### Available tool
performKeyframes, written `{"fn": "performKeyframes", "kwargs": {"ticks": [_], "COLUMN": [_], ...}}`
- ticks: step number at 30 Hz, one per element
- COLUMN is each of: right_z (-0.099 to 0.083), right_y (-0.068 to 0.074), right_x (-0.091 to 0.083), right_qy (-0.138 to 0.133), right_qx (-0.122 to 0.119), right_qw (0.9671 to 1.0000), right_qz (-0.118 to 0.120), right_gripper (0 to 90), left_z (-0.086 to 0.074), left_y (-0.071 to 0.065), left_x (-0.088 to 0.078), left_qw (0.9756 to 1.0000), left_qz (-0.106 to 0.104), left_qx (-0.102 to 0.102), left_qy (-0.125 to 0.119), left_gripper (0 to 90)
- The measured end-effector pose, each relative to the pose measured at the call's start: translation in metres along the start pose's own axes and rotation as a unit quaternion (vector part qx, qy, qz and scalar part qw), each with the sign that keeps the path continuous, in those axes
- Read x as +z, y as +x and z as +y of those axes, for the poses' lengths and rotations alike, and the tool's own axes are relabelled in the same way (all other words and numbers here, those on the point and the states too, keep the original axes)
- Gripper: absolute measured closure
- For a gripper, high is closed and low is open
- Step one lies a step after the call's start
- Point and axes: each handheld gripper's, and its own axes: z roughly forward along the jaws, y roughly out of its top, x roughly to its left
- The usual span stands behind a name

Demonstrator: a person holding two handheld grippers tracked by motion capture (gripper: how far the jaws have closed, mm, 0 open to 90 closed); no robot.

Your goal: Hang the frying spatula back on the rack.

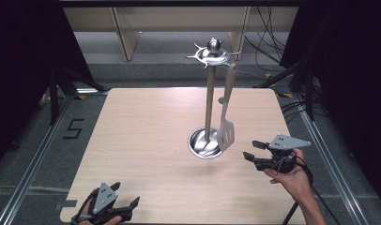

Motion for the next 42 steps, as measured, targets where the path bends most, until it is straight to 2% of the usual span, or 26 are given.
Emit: {"fn": "performKeyframes", "kwargs": {"ticks": [2,3,4,7,8,9,12,13,14,15,16,17,22,23,25,26,27,32,33,34,37,38,40,41,42], "right_z": [-0.002,-0.002,-0.003,-0.004,-0.005,-0.005,-0.006,-0.006,-0.008,-0.008,-0.010,-0.010,-0.014,-0.015,-0.017,-0.019,-0.020,-0.025,-0.026,-0.026,-0.029,-0.030,-0.031,-0.031,-0.032], "right_y": [0.000,0.000,0.001,0.001,0.000,0.003,0.004,0.002,0.006,0.006,0.008,0.006,0.009,0.008,0.009,0.009,0.009,0.012,0.011,0.011,0.014,0.016,0.016,0.016,0.018], "right_x": [0.001,0.001,0.001,0.002,0.002,0.002,0.002,0.002,0.002,0.002,0.003,0.003,0.003,0.003,0.003,0.002,0.002,0.001,0.001,0.001,0.000,-0.001,-0.001,-0.001,-0.002], "right_qy": [0.004,0.004,0.005,0.004,0.007,0.013,0.008,0.005,0.013,0.013,0.016,0.014,0.021,0.022,0.025,0.022,0.025,0.028,0.024,0.024,0.029,0.033,0.027,0.027,0.031], "right_qx": [-0.006,-0.006,-0.003,-0.009,-0.020,-0.002,-0.003,-0.013,0.002,0.002,0.000,-0.012,0.003,-0.002,0.002,0.000,0.000,0.006,-0.006,-0.006,0.001,0.009,-0.011,-0.011,-0.001], "right_qw": [1.0000,1.0000,1.0000,0.9999,0.9998,0.9999,0.9999,0.9999,0.9999,0.9999,0.9998,0.9998,0.9997,0.9997,0.9996,0.9997,0.9996,0.9995,0.9996,0.9996,0.9995,0.9993,0.9995,0.9995,0.9994], "right_qz": [-0.005,-0.005,-0.006,-0.005,-0.005,-0.003,-0.009,-0.010,-0.009,-0.009,-0.010,-0.011,-0.011,-0.011,-0.009,-0.013,-0.010,-0.014,-0.016,-0.016,-0.016,-0.014,-0.016,-0.016,-0.016], "right_gripper": [41.6,41.6,41.5,40.4,39.3,38.8,37.6,37.2,36.6,36.6,36.0,35.8,35.0,34.4,34.3,34.0,34.0,33.0,32.9,32.9,32.1,32.0,31.3,31.3,31.1], "left_z": [0.000,0.000,-0.001,0.000,0.000,0.000,-0.001,-0.001,-0.002,-0.002,-0.002,-0.002,-0.002,-0.002,-0.002,-0.002,-0.002,-0.002,-0.002,-0.002,-0.002,-0.002,-0.002,-0.002,-0.002], "left_y": [-0.001,0.001,0.000,0.001,0.001,0.000,-0.001,-0.002,-0.001,-0.001,-0.003,-0.002,-0.002,-0.002,-0.002,-0.003,-0.002,-0.003,-0.003,-0.003,-0.003,-0.003,-0.004,-0.004,-0.004], "left_x": [0.001,0.000,0.001,0.000,0.000,0.000,-0.001,-0.002,-0.003,-0.003,-0.002,-0.004,-0.004,-0.004,-0.004,-0.003,-0.004,-0.004,-0.004,-0.004,-0.004,-0.004,-0.004,-0.004,-0.004], "left_qw": [1.0000,0.9999,1.0000,1.0000,1.0000,1.0000,1.0000,1.0000,0.9999,0.9999,1.0000,1.0000,1.0000,1.0000,1.0000,1.0000,0.9999,0.9999,0.9999,0.9999,0.9999,0.9999,0.9999,0.9999,0.9999], "left_qz": [0.001,0.002,0.001,0.003,0.003,0.001,0.000,0.000,0.001,0.001,-0.002,-0.002,-0.001,0.000,-0.001,-0.002,0.001,-0.003,-0.004,-0.004,-0.005,-0.005,-0.003,-0.003,-0.003], "left_qx": [-0.005,0.008,-0.001,0.003,0.003,0.001,0.002,0.004,0.012,0.012,0.001,0.009,0.007,0.006,0.008,0.002,0.016,0.011,0.012,0.012,0.013,0.013,0.011,0.011,0.010], "left_qy": [0.000,0.005,0.004,0.006,0.004,0.001,0.001,0.004,0.009,0.009,-0.002,0.003,0.003,0.003,0.004,-0.001,0.005,0.006,0.006,0.006,0.006,0.007,0.004,0.004,0.005], "left_gripper": [15.9,15.9,15.9,15.8,15.8,15.8,15.8,15.8,15.8,15.8,15.8,15.8,15.8,15.7,15.7,15.7,15.7,15.7,15.7,15.6,15.6,15.6,15.6,15.6,15.6]}}
